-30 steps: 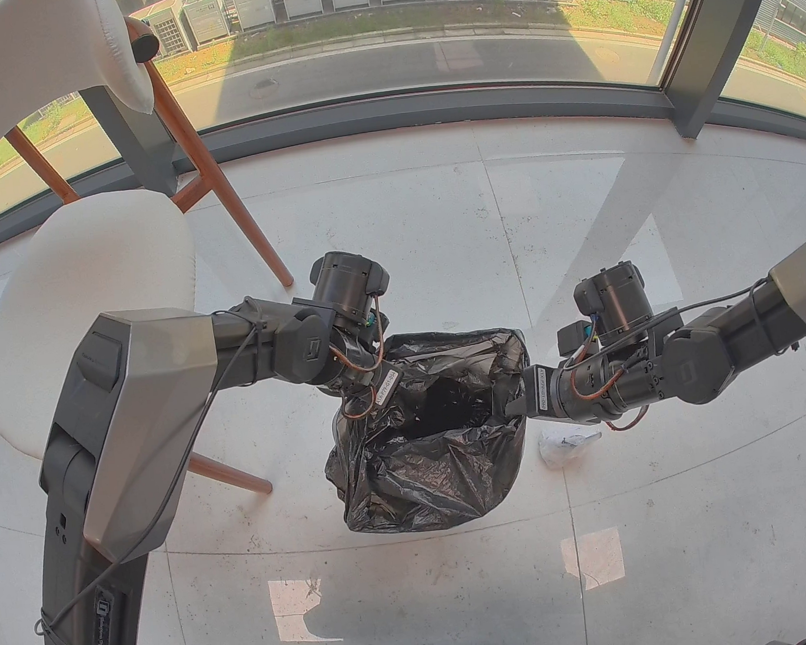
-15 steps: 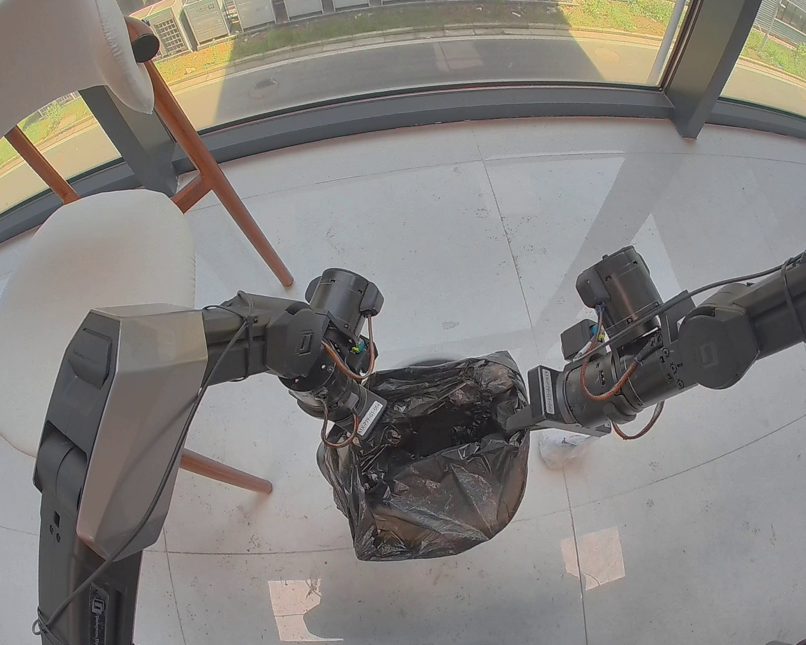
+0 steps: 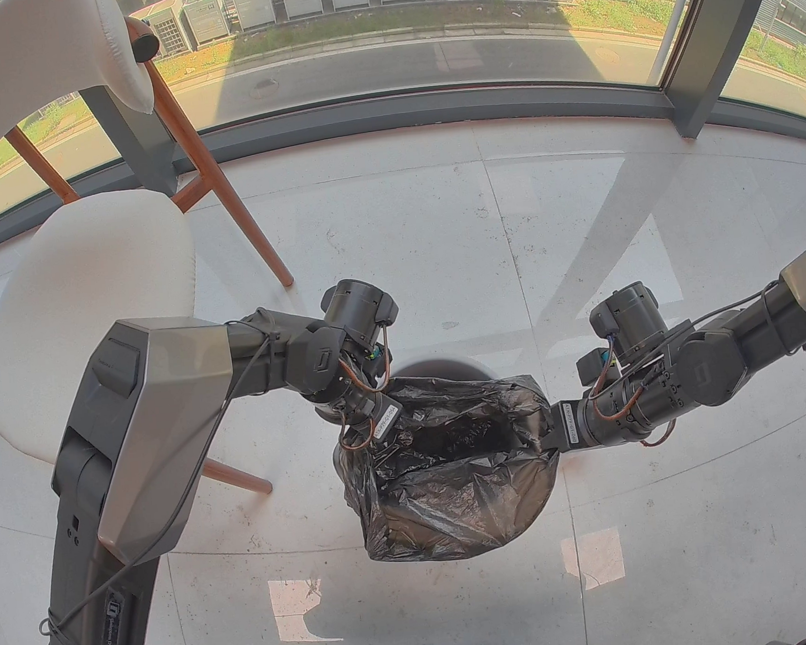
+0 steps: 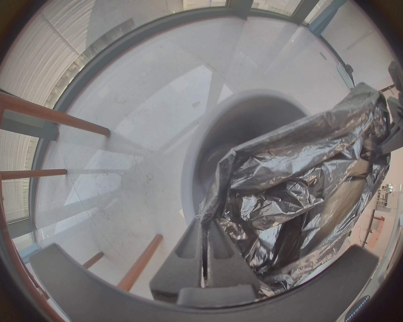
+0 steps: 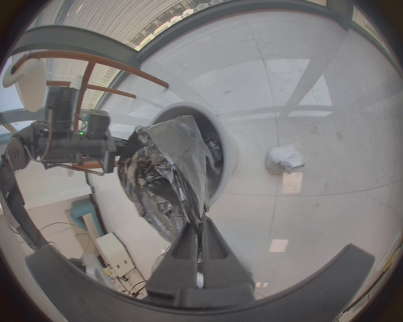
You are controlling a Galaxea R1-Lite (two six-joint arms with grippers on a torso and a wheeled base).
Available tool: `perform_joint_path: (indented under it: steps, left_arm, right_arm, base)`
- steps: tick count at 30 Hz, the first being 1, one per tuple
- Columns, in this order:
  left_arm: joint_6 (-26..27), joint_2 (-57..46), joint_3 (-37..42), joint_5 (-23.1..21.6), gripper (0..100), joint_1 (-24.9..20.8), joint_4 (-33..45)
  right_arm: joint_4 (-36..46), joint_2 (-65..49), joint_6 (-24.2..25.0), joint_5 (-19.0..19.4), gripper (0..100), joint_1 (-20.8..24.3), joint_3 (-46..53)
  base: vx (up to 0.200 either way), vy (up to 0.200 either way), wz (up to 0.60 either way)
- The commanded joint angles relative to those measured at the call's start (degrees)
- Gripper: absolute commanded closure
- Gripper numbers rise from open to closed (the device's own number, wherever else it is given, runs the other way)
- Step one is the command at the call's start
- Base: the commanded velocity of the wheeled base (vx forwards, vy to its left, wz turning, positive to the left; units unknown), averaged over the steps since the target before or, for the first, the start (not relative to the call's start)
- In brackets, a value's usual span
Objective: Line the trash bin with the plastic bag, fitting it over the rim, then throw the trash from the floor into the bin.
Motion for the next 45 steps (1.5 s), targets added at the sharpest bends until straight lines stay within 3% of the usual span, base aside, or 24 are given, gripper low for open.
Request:
perform_joint_path:
  steps: [1,18,27,28,45]
  left_arm:
    - [0.14,2.25,0.01,-0.03,100,-0.30,-6.74]
    - [-0.56,4.27,0.01,0.32,100,0.76,-8.32]
    - [-1.88,6.02,0.01,0.49,100,0.76,-7.53]
    - [-1.88,6.02,0.01,0.49,100,0.76,-7.53]
    - [-6.18,7.08,0.01,-0.03,100,-2.67,-7.27]
  right_arm:
    - [-5.20,3.22,-1.96,-1.21,100,-2.86,1.48]
    - [-25.42,9.37,-2.40,-2.53,100,-4.89,-0.19]
    - [-26.47,8.93,-3.19,-2.53,100,-6.64,0.42]
    - [-26.47,8.84,-3.28,-2.62,0,-6.73,0.51]
    - [-28.23,6.56,-2.31,-2.27,0,-6.91,1.83]
  base:
    - [0.000,0.000,0.00]
    - [0.000,0.000,0.00]
    - [0.000,0.000,0.00]
    - [0.000,0.000,0.00]
    - [0.000,0.000,0.00]
